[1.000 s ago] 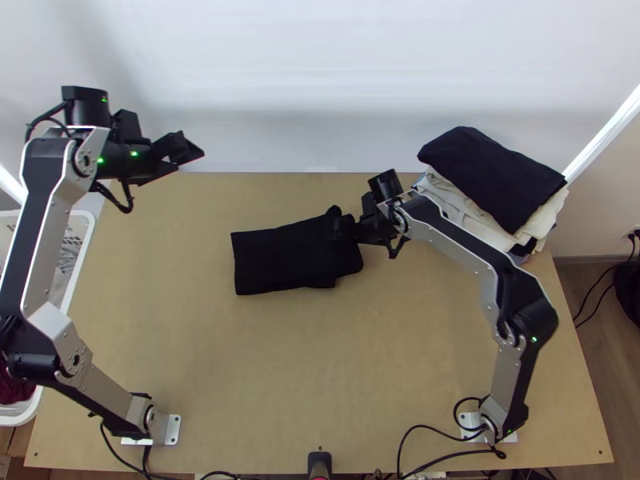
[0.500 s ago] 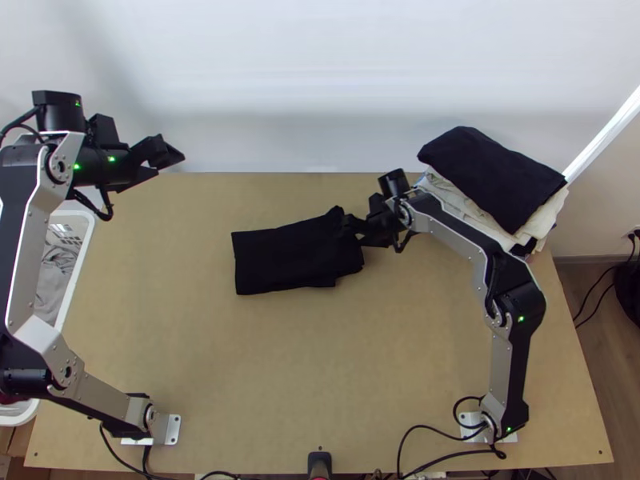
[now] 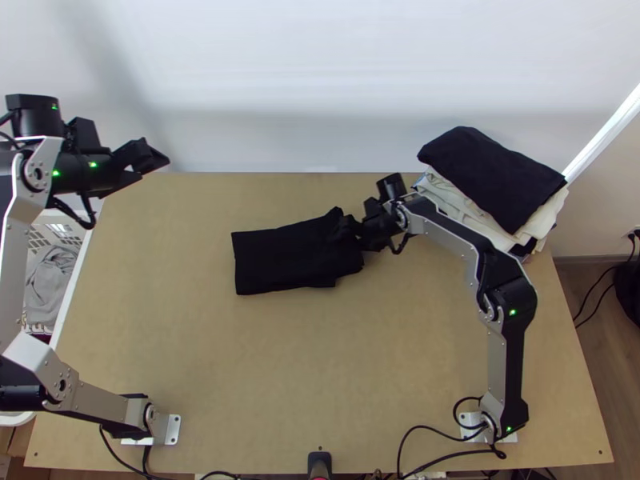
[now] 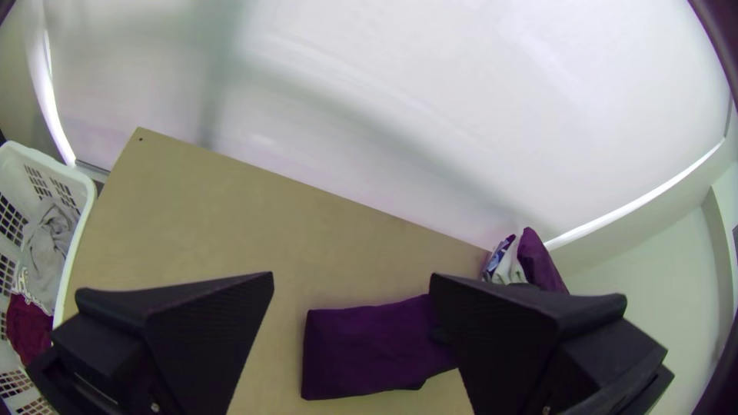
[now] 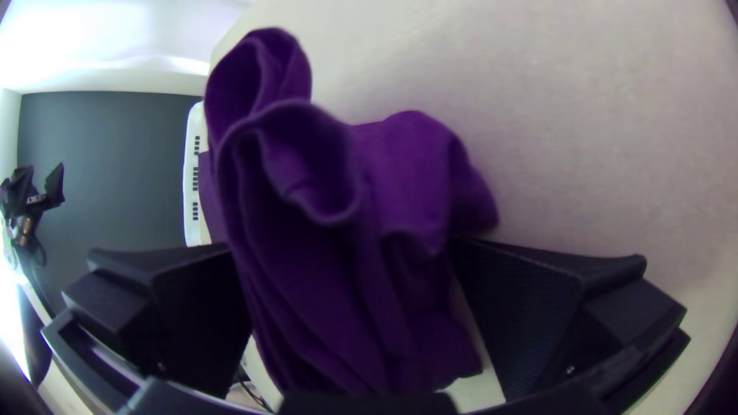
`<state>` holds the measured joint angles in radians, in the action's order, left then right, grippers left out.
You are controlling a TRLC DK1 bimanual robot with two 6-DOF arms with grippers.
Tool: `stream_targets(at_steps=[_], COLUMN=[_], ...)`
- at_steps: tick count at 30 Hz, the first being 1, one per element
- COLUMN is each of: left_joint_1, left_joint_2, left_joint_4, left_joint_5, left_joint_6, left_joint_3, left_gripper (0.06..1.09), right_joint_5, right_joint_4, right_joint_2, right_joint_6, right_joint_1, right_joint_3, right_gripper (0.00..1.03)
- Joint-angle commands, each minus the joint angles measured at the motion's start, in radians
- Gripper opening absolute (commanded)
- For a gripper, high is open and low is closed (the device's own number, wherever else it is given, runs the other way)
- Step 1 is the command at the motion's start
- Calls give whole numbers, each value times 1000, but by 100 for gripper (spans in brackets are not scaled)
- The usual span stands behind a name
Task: Fold the t-shirt
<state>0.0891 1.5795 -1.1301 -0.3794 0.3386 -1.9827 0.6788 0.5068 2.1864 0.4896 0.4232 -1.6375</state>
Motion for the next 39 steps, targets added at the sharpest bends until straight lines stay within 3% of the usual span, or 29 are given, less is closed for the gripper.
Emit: stream_targets(at_steps=[1,6,7,9,12,13,27,39], left_joint_1=[18,32,34,37,46,51,54,61], left_joint_2=[-39,-55,-56,-62,-69,-70,-90,-141], left_joint_4=[-22,-40,-42,-43,-45,-45,-42,-40], left_joint_5=[5,5,5,5,5,5,2,4], left_joint_6=[-21,-29,-29,-32,-33,-33,-39,-56], left_joint_3=[7,7,7,7,7,8,50,111], left_gripper=[104,104,104,104,104,104,104,104], right_joint_5=[5,5,5,5,5,5,51,64], right_joint_4=[6,-1,-1,-1,-5,-8,-7,-28], right_joint_2=[75,95,95,78,-5,-36,-438,-379], right_joint_6=[12,40,41,52,64,75,184,353], right_joint_1=[66,129,135,135,123,114,-52,-377], right_joint_3=[19,-33,-36,-42,-30,-30,-137,-538], right_gripper=[99,99,94,72,12,2,3,3])
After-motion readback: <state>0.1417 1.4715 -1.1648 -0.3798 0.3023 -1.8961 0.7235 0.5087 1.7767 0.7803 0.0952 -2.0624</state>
